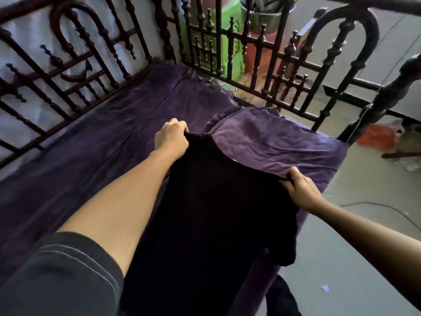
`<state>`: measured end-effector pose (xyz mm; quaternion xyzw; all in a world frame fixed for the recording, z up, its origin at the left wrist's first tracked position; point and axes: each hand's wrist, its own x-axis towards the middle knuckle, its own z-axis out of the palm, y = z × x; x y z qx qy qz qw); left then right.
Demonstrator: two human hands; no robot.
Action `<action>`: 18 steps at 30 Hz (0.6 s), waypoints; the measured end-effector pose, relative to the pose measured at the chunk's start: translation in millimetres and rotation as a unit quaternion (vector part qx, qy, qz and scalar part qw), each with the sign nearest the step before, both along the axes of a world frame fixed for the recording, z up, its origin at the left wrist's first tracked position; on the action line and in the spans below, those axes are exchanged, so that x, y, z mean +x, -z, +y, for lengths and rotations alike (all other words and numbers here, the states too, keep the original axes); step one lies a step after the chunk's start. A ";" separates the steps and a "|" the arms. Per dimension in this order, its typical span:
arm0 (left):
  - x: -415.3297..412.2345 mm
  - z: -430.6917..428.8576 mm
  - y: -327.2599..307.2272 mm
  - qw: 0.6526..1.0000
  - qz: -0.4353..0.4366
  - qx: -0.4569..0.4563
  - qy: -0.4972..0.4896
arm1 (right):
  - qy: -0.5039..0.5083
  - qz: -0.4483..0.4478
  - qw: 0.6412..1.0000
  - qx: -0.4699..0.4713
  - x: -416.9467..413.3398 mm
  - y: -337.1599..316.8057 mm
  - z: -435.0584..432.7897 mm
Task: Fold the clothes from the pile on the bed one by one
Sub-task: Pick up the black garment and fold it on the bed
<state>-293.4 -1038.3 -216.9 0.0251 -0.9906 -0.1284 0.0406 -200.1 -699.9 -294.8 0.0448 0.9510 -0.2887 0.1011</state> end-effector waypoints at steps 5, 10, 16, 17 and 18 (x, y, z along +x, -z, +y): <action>-87.5 65.9 55.1 0.999 -0.043 -0.003 -0.025 | 0.031 -0.073 0.997 -0.005 -102.0 74.7 51.3; -165.9 118.4 112.4 0.995 -0.072 0.057 -0.047 | 0.063 -0.129 0.989 0.038 -192.4 130.6 98.0; -147.9 94.4 166.0 0.976 -0.160 0.081 -0.120 | 0.005 -0.264 0.949 0.175 -239.3 165.8 116.0; -133.2 80.8 174.0 0.970 -0.180 0.080 -0.144 | -0.022 -0.261 0.946 0.189 -246.8 166.9 108.1; -116.4 65.7 182.4 0.962 -0.201 0.076 -0.169 | -0.052 -0.248 0.947 0.196 -254.3 166.1 95.3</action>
